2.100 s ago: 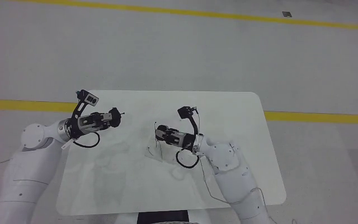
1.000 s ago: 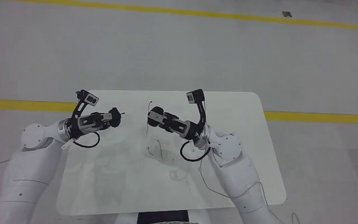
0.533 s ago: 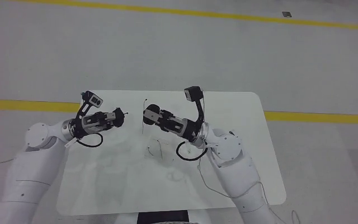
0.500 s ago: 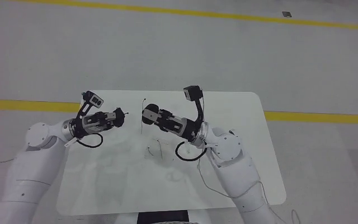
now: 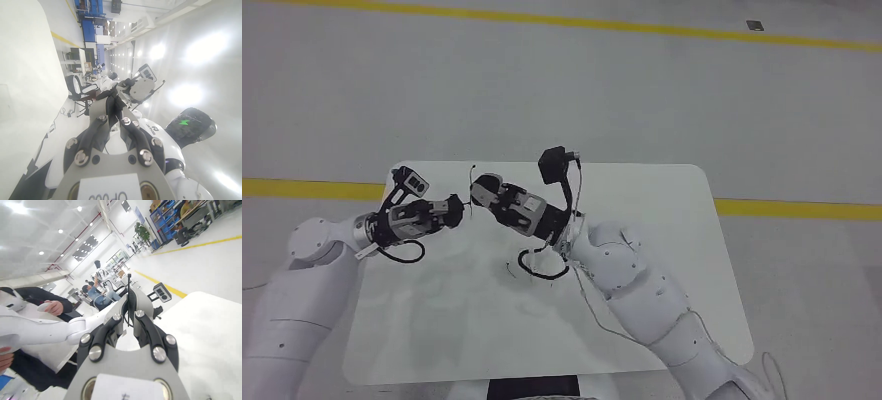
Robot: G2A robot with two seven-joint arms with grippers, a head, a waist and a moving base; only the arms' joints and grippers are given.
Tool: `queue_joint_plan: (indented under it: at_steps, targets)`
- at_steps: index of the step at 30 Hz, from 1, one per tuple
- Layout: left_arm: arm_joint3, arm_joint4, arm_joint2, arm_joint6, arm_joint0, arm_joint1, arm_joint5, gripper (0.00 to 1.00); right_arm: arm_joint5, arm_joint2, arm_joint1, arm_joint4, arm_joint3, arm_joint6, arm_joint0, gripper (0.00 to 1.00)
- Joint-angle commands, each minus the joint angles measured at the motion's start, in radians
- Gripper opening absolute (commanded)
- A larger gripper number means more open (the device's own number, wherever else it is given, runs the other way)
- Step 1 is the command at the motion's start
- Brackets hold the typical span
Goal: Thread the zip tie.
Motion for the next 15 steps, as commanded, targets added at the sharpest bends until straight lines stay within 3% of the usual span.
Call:
queue_joint_plan:
  at_steps: [1,3,15]
  targets:
    - [-0.002,-0.001,0.0,0.005,0.002,0.001,0.001,0.0,0.0,-0.065,0.023,-0.05,0.028,-0.12,0.029,0.0]
    - [-0.003,-0.004,0.001,0.009,0.003,0.003,0.004,0.0,0.0,-0.145,0.051,-0.098,0.053,-0.217,0.07,0.0]
    - [-0.005,-0.001,0.003,0.007,0.002,0.004,0.004,0.0,0.0,-0.145,0.051,-0.098,0.053,-0.217,0.07,0.0]
